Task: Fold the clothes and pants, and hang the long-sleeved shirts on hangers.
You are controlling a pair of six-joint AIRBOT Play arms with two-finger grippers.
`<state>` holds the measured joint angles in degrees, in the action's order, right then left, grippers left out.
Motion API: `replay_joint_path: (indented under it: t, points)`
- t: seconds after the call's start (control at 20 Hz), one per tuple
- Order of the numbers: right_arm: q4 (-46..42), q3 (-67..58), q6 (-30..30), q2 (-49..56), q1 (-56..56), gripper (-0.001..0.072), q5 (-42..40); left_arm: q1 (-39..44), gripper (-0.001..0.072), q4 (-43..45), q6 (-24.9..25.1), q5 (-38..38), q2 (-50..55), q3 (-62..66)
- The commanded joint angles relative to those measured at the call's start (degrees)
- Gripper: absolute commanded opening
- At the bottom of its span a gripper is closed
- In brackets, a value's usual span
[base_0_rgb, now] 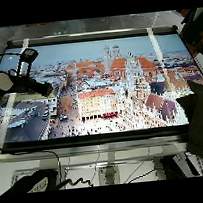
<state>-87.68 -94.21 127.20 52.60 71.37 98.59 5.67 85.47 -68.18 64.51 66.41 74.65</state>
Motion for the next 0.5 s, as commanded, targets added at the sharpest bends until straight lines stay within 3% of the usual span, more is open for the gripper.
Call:
replay_joint_path:
  t: [0.0, 0.2, 0.45]
  points:
    - [5.97, 2.19, -8.41, 0.07, -0.13, 0.0031, -5.7, -0.04, 0.0689, 0.0, 0.0, -0.02, -0.04, 0.04]
    - [15.13, 6.99, -20.46, 1.27, -7.5, 0.0026, -6.78, -0.04, 0.0689, 0.0, 0.02, -0.02, -0.04, 0.04]
    - [7.13, 9.77, -34.21, 2.23, -34.77, 0.0025, -13.14, -0.04, 0.0689, 0.02, 0.02, 0.0, -0.04, 0.04]
